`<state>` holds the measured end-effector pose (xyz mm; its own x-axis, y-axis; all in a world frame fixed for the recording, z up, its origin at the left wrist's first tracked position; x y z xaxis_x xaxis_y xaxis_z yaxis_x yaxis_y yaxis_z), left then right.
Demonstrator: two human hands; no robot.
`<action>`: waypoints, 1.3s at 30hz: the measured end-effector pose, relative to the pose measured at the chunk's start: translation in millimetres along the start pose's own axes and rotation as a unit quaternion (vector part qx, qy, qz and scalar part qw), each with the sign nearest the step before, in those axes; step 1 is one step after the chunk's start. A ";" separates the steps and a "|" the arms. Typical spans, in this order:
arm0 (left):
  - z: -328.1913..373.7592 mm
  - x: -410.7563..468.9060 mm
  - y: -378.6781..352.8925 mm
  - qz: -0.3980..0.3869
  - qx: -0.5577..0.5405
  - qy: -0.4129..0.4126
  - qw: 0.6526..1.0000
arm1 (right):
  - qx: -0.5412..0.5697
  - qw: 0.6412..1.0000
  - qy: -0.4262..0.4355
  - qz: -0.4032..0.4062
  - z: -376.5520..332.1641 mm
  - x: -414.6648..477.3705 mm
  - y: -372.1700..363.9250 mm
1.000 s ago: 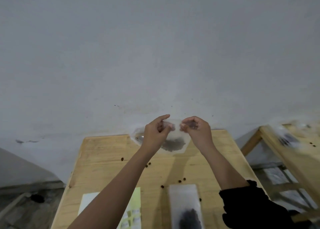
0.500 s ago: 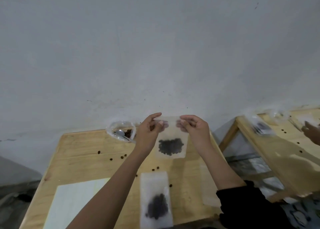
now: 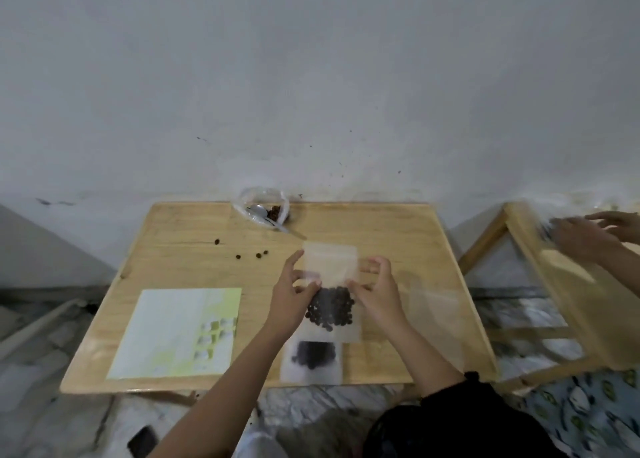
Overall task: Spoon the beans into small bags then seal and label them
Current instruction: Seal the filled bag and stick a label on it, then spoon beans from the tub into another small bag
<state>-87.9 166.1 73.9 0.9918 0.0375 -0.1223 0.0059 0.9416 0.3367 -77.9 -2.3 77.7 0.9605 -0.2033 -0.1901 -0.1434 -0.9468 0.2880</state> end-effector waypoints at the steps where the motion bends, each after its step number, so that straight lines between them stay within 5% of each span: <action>1: -7.9 -3.7 -0.6 0.008 0.020 0.016 1.000 | -0.041 0.999 -0.020 -0.025 11.1 -4.4 -4.3; 12: -56.3 -18.6 -9.1 -0.028 0.243 0.059 0.968 | -0.205 0.970 -0.017 -0.133 46.8 -32.0 -32.6; 19: -15.9 2.5 -47.0 0.022 0.251 -0.035 0.967 | -0.197 0.980 -0.031 -0.002 56.6 -17.9 26.6; 25: 8.8 5.5 -129.4 -0.125 0.237 -0.099 0.958 | -0.187 0.958 -0.163 0.143 89.7 -18.0 109.3; 31: -4.8 -11.2 -189.7 -0.225 0.259 -0.041 0.938 | -0.186 0.949 -0.217 0.130 123.1 -28.5 147.3; 39: -10.2 -9.9 -210.2 -0.202 0.263 0.004 0.943 | -0.197 0.948 -0.224 0.111 126.5 -14.6 144.3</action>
<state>-100.2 -28.8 -5.2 0.8942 -0.2837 -0.3462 0.4475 0.5828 0.6783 -142.7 -167.4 3.3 0.7074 -0.5555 -0.4371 -0.1449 -0.7192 0.6795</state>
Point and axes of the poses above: each hand's wrist, its own x-axis towards the middle knuckle, its own y-axis out of the back of the hand, z = x × y, the point moved 1 cm from there along x, towards the middle knuckle, and after that the axes turned 8 degrees about x, right-handed, at the moved point
